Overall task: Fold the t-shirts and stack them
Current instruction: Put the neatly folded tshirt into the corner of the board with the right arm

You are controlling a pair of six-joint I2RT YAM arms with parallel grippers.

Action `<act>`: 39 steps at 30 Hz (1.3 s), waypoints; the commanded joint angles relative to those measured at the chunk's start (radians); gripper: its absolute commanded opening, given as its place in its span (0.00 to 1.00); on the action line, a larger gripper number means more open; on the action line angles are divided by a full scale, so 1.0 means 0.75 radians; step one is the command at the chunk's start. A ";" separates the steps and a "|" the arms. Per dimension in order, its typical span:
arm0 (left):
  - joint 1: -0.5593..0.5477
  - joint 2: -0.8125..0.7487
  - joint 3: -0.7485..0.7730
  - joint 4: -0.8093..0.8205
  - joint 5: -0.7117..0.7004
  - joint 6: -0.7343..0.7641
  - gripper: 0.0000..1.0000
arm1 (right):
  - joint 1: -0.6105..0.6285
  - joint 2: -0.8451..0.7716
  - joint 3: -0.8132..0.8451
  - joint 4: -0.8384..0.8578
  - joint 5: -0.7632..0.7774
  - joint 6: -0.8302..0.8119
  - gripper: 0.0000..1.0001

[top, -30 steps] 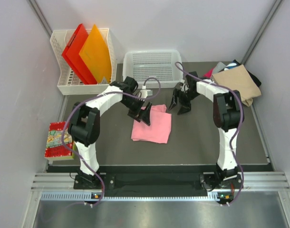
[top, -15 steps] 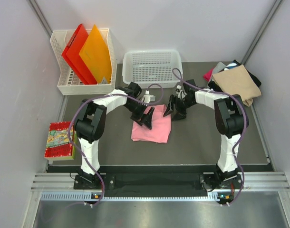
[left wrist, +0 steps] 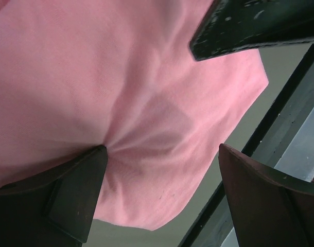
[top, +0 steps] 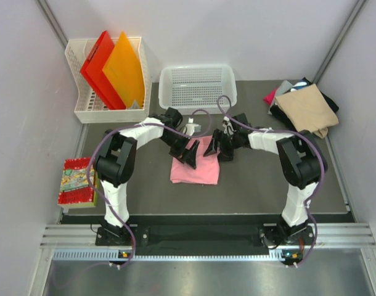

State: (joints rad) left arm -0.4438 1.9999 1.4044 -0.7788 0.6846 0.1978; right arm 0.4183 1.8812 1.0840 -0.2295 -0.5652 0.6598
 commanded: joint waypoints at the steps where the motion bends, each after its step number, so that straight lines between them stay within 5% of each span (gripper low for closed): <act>1: -0.001 0.011 -0.066 -0.029 -0.123 0.070 0.95 | 0.048 0.167 0.013 0.201 0.132 0.055 0.66; 17: 0.001 -0.026 -0.075 -0.064 -0.146 0.106 0.95 | 0.219 0.320 -0.073 0.531 0.083 0.354 0.57; 25: 0.001 -0.059 -0.083 -0.089 -0.170 0.125 0.96 | 0.175 0.047 -0.124 0.014 0.348 0.054 0.77; 32: 0.003 -0.069 -0.073 -0.105 -0.189 0.129 0.96 | -0.075 -0.246 -0.324 -0.162 0.457 0.014 0.73; 39: 0.003 -0.085 -0.058 -0.138 -0.228 0.153 0.95 | -0.077 -0.271 -0.359 -0.146 0.478 0.032 0.72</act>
State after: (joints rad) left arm -0.4488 1.9587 1.3727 -0.7929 0.6300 0.2684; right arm 0.3534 1.6466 0.8696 -0.2306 -0.2993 0.7322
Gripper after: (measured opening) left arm 0.953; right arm 0.715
